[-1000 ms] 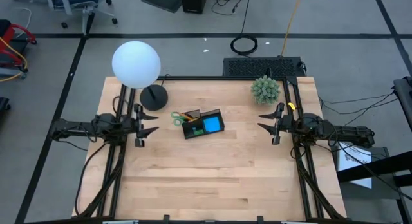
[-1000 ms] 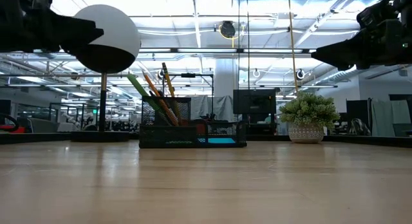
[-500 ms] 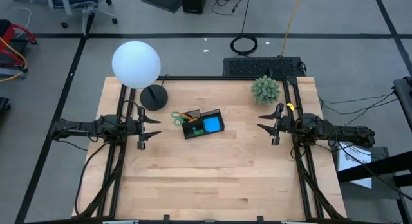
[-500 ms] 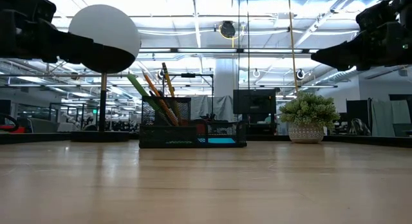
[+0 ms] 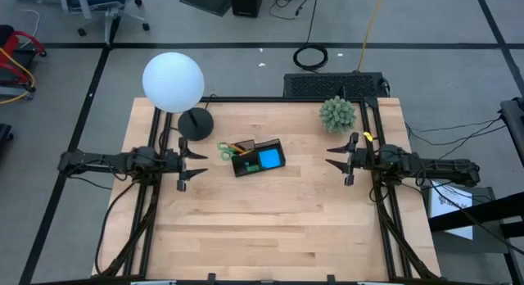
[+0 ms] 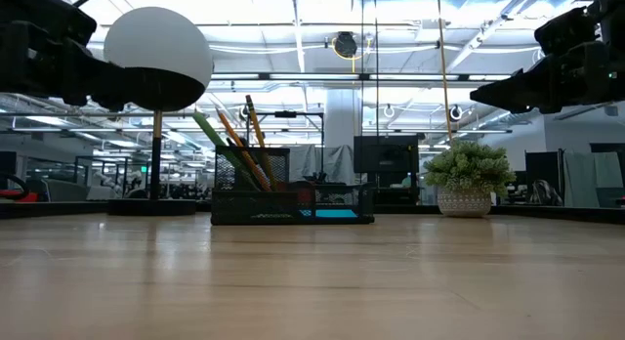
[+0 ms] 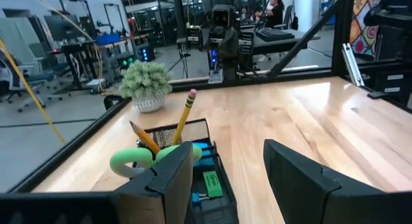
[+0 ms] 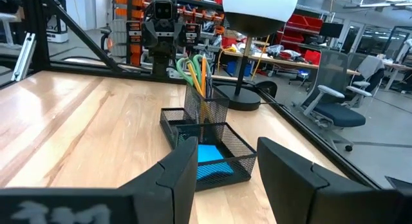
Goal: Pick and place office supplies into organizer
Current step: Return to Home Position
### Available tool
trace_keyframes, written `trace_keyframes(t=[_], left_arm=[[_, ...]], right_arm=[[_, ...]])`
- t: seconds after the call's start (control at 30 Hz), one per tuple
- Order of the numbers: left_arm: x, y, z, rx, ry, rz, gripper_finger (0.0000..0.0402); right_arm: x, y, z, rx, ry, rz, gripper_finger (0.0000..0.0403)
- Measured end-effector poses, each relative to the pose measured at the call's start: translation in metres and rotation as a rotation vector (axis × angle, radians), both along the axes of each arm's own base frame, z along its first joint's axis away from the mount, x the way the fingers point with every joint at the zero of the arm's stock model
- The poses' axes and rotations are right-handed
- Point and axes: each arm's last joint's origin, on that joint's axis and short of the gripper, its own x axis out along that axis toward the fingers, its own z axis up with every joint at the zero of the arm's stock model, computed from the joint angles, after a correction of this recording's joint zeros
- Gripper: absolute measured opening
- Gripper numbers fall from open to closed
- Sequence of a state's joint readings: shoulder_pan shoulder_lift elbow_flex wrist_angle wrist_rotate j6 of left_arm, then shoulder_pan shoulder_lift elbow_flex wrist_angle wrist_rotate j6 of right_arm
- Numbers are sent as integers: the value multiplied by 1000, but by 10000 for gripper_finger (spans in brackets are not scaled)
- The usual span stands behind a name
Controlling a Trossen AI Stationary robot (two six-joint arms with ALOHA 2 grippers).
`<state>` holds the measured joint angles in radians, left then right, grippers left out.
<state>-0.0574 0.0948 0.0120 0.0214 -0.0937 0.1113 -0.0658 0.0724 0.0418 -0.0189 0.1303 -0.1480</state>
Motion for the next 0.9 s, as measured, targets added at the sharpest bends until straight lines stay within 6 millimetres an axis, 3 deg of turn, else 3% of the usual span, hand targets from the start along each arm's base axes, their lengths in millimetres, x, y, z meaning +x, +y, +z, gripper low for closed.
trace_keyframes(t=[0.43,0.9], left_arm=[[1,0,0,-18,-6,6,196],[1,0,2,-20,-25,10,196]], right_arm=[[0,0,16,-7,-165,-8,153],[0,0,17,-7,-179,-2,153]])
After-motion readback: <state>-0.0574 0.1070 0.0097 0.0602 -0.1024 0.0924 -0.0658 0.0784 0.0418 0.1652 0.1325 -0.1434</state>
